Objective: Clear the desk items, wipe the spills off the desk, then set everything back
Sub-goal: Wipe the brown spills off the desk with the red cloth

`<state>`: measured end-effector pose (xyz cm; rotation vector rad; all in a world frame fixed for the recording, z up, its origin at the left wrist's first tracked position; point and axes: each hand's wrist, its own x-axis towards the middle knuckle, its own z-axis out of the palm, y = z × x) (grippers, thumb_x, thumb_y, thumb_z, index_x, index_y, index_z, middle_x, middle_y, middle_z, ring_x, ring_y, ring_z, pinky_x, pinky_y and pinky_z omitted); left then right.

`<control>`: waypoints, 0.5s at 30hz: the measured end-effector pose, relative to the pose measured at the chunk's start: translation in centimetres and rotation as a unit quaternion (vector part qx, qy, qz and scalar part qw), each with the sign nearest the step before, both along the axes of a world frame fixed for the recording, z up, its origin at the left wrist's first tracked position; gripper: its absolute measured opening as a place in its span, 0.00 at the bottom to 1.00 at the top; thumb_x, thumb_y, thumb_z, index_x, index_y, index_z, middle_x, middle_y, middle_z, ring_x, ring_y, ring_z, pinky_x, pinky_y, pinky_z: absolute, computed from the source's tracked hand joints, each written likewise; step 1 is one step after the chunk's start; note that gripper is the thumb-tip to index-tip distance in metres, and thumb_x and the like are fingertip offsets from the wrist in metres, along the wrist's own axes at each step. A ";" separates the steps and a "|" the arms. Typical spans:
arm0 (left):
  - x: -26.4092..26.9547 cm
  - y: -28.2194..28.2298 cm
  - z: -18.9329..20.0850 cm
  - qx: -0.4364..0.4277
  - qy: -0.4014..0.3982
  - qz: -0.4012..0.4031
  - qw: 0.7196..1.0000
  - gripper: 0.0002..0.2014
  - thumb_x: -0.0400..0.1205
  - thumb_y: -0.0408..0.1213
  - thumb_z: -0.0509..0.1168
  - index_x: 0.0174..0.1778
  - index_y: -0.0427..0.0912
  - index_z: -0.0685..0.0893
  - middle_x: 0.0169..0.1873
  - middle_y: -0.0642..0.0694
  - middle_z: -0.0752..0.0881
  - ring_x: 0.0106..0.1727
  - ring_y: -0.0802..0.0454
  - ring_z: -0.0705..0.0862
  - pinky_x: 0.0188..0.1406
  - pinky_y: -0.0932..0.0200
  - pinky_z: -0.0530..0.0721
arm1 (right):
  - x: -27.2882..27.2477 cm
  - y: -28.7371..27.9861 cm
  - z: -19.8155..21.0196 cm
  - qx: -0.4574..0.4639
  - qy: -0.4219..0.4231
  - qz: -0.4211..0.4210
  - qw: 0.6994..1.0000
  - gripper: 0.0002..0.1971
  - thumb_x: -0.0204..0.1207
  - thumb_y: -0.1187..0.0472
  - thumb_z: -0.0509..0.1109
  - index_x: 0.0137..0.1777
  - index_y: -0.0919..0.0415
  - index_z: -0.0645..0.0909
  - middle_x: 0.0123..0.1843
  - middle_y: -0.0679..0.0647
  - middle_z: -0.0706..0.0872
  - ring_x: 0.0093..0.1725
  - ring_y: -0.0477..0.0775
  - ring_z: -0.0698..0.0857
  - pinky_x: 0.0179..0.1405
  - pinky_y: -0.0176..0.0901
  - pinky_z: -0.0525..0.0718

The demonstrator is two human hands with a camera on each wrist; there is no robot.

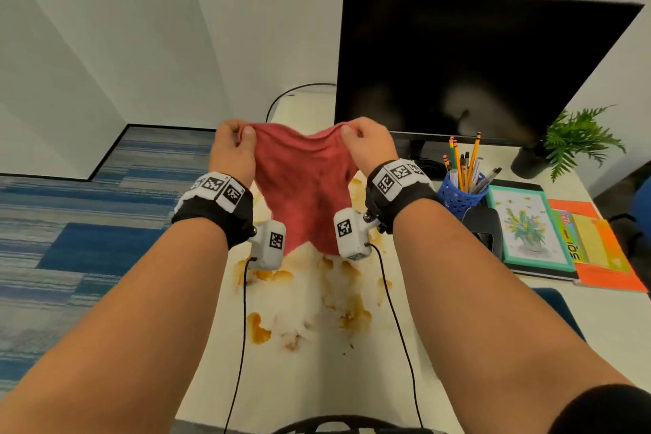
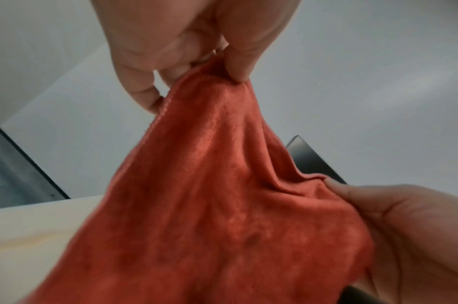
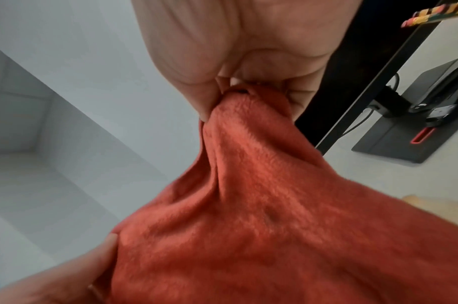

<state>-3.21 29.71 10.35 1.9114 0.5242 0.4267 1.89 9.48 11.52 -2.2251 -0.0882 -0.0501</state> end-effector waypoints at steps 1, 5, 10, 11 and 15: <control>0.3 0.2 -0.1 0.002 0.002 0.001 1.000 0.15 0.86 0.43 0.56 0.65 0.41 0.75 0.53 0.48 0.80 0.53 0.53 0.79 0.54 0.60 0.74 | 0.5 0.3 0.1 0.001 -0.001 0.005 1.000 0.14 0.82 0.55 0.61 0.57 0.60 0.85 0.54 0.56 0.88 0.51 0.54 0.83 0.53 0.42 0.78; 1.1 0.7 -2.8 0.036 0.083 -0.025 0.996 0.14 0.86 0.39 0.58 0.64 0.37 0.77 0.55 0.41 0.82 0.60 0.44 0.81 0.55 0.60 0.73 | 0.9 1.3 -2.1 -0.093 0.072 0.078 0.990 0.15 0.81 0.56 0.63 0.58 0.64 0.87 0.59 0.60 0.88 0.61 0.60 0.84 0.59 0.44 0.78; 1.4 1.6 -7.0 0.044 0.178 -0.081 0.980 0.14 0.85 0.39 0.59 0.66 0.41 0.78 0.60 0.42 0.83 0.59 0.43 0.81 0.56 0.58 0.75 | 1.1 2.6 -6.9 -0.108 0.172 0.066 0.977 0.17 0.79 0.55 0.65 0.64 0.58 0.84 0.63 0.57 0.87 0.64 0.59 0.83 0.66 0.42 0.78; 1.6 1.9 -7.7 0.021 0.187 -0.098 0.977 0.15 0.84 0.40 0.60 0.67 0.44 0.78 0.61 0.43 0.83 0.57 0.43 0.82 0.58 0.55 0.78 | 1.2 2.8 -7.6 -0.100 0.190 0.046 0.976 0.19 0.78 0.55 0.66 0.68 0.57 0.81 0.65 0.57 0.86 0.65 0.60 0.83 0.67 0.45 0.79; 1.8 3.3 -9.9 0.004 0.236 -0.155 0.959 0.20 0.83 0.38 0.61 0.73 0.47 0.74 0.68 0.46 0.81 0.64 0.47 0.82 0.66 0.49 0.80 | 1.4 3.8 -9.6 -0.198 0.230 0.045 0.952 0.22 0.79 0.57 0.62 0.73 0.57 0.76 0.73 0.56 0.79 0.71 0.60 0.78 0.70 0.46 0.75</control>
